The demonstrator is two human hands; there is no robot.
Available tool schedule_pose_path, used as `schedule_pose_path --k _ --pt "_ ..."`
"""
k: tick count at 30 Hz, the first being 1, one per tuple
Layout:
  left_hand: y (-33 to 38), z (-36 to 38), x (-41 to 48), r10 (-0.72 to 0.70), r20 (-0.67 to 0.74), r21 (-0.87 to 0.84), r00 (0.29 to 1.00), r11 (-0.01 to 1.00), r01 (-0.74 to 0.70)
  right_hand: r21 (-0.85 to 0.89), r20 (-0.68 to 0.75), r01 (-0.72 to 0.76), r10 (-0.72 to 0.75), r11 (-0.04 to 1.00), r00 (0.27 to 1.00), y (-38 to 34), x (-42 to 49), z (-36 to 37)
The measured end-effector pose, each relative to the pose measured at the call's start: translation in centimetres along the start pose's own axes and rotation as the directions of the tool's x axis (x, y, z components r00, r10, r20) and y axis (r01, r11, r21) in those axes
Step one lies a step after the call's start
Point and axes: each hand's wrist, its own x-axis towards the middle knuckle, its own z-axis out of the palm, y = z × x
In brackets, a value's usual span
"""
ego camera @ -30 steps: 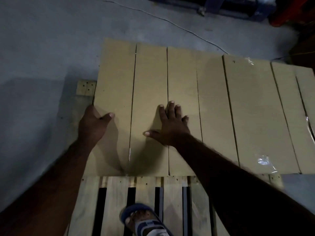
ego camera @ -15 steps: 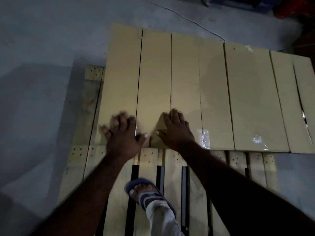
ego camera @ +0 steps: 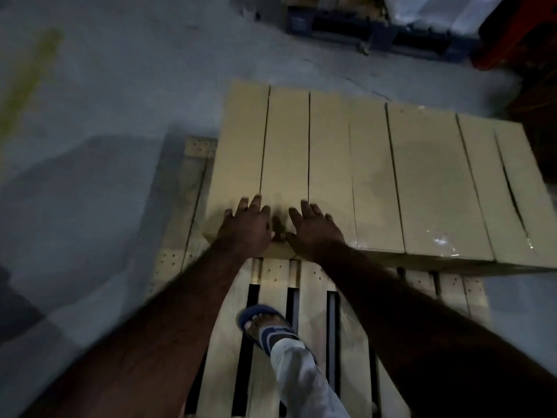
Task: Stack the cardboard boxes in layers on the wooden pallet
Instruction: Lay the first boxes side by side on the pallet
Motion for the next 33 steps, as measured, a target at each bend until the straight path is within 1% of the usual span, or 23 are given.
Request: schedule_pose_path --k 2,5,8,10,12,15,18,20,21,23,25,26,27,29,33 --pt "-0.5 -3.8 -4.4 -0.021 -0.048 -0.034 0.999 0.999 0.02 -0.001 -0.046 0.029 -0.029 1.0 0.999 -2.4 -2.9 -4.0" --pt "-2.1 -9.4 -12.0 -0.069 -0.104 -0.096 0.992 0.994 0.059 -0.008 -0.078 0.086 -0.086 0.996 0.993 -6.0 -8.1 -9.3" --pt "-3.3 -14.2 -21.5 -0.105 -0.197 -0.142 0.975 0.987 0.078 0.045 -0.15 0.162 -0.154 0.986 0.977 -11.0 -14.5 -13.5" --pt "-4.3 -16.6 -28.5 -0.16 -0.293 -0.175 0.943 0.978 0.111 0.066 -0.209 0.237 -0.218 0.969 0.953 -15.3 -18.9 -15.2" --pt "-5.3 -18.1 -35.8 -0.233 -0.386 -0.216 0.893 0.964 0.158 0.07 -0.238 0.333 -0.309 0.94 0.921 -20.2 -23.5 -16.3" --pt "-6.7 -19.0 -46.1 -0.373 -0.445 -0.346 0.814 0.91 0.228 0.144 -0.288 0.498 -0.446 0.855 0.847 -27.5 -30.2 -17.4" --pt "-8.0 -18.5 -55.9 -0.587 -0.425 -0.554 0.689 0.771 0.314 0.198 -0.31 0.633 -0.565 0.748 0.765 -34.6 -36.6 -17.9" --pt "-8.8 -17.6 -62.4 -0.717 -0.392 -0.666 0.576 0.654 0.36 0.218 -0.285 0.71 -0.652 0.669 0.702 -39.2 -40.8 -17.7" --pt "-9.1 -17.1 -65.4 -0.766 -0.385 -0.71 0.515 0.603 0.365 0.218 -0.266 0.742 -0.692 0.635 0.671 -41.4 -42.8 -17.5" --pt "-9.5 -16.3 -70.2 -0.828 -0.393 -0.772 0.401 0.534 0.345 0.204 -0.241 0.794 -0.757 0.572 0.607 -45.3 -45.8 -17.3" --pt "-9.7 -15.2 -75.3 -0.902 -0.345 -0.851 0.261 0.418 0.318 0.199 -0.2 0.842 -0.821 0.501 0.535 -49.3 -49.1 -16.8" --pt "-9.7 -14.7 -77.7 -0.929 -0.317 -0.881 0.189 0.363 0.303 0.21 -0.179 0.859 -0.845 0.467 0.503 -51.2 -50.7 -16.4" --pt "-9.9 -14.0 -79.8 -0.943 -0.306 -0.898 0.132 0.332 0.288 0.226 -0.164 0.871 -0.864 0.437 0.476 -53.1 -52.2 -16.1" --pt "-10.1 -13.0 -83.7 -0.958 -0.285 -0.927 0.037 0.285 0.245 0.254 -0.153 0.891 -0.894 0.377 0.422 -56.2 -54.9 -15.4" --pt "-10.2 -11.1 -90.5 -0.956 -0.211 -0.977 -0.206 0.202 0.063 0.299 -0.107 0.923 -0.952 0.244 0.286 -61.7 -60.2 -13.6"
